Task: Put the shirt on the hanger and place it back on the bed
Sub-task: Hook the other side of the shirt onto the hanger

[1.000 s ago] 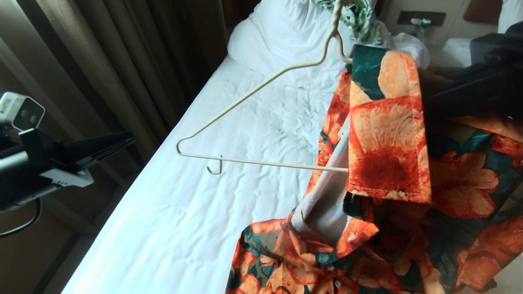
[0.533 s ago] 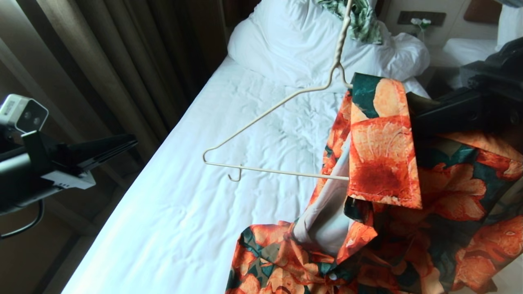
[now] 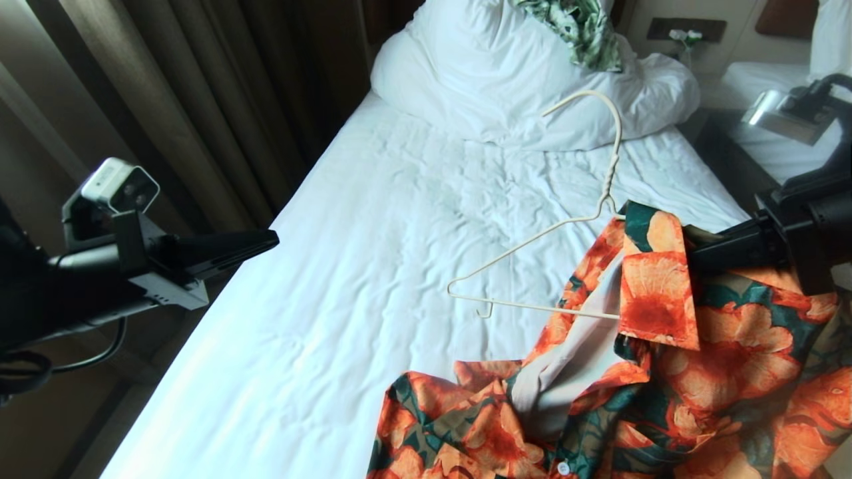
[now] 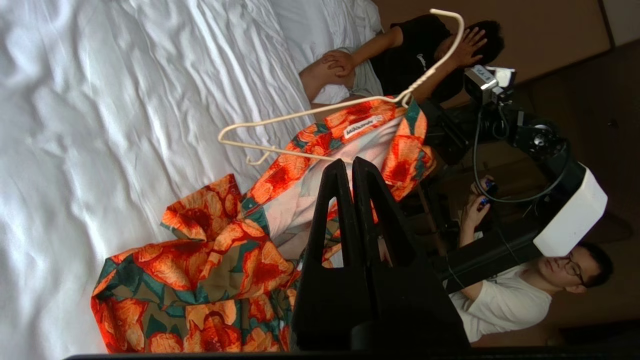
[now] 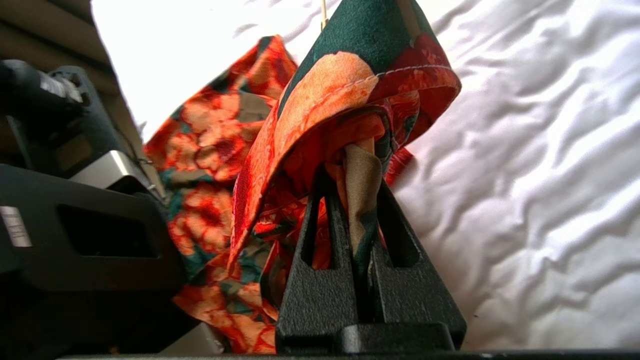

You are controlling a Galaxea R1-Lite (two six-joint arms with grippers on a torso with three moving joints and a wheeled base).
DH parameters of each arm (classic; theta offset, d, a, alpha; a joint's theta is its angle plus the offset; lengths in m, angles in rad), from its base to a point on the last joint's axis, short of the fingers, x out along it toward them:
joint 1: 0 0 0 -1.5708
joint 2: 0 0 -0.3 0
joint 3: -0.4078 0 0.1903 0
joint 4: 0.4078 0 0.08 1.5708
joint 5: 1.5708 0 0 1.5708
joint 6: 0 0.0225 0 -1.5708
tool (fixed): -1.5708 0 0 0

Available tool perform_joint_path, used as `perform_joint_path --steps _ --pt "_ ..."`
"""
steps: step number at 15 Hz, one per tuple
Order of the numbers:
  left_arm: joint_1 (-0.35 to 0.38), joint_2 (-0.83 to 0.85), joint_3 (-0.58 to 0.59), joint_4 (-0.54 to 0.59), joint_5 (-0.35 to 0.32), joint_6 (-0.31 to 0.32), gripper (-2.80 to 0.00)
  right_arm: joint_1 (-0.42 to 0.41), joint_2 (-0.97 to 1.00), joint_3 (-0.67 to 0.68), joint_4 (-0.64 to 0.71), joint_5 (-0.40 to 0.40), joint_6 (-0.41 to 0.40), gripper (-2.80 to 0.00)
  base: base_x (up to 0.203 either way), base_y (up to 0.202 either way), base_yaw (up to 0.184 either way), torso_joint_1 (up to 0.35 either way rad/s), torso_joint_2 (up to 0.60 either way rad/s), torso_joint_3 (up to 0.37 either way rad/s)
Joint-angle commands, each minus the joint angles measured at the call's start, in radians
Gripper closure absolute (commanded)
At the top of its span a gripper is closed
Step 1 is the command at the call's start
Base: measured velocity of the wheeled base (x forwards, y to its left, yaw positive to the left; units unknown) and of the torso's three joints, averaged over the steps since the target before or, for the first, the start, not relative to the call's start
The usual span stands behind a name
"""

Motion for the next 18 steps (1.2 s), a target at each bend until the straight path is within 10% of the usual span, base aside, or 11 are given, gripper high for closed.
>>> perform_joint_path --steps 1,13,18 --pt "-0.02 0.068 -0.04 0.02 -0.005 0.002 0.0 -0.061 0.05 0.049 -0.03 0.011 -0.026 0.0 0.0 0.0 0.0 0.0 0.0 0.0" --pt "-0.401 0.233 -0.226 0.657 0.452 0.415 0.0 -0.187 0.147 0.183 -0.329 0.014 -0.099 0.0 0.0 0.0 0.0 0.0 0.0 0.0" --pt "-0.645 0.273 -0.244 0.75 0.693 0.439 0.0 -0.181 0.14 0.186 -0.323 0.012 -0.1 0.0 0.0 0.0 0.0 0.0 0.0 0.0"
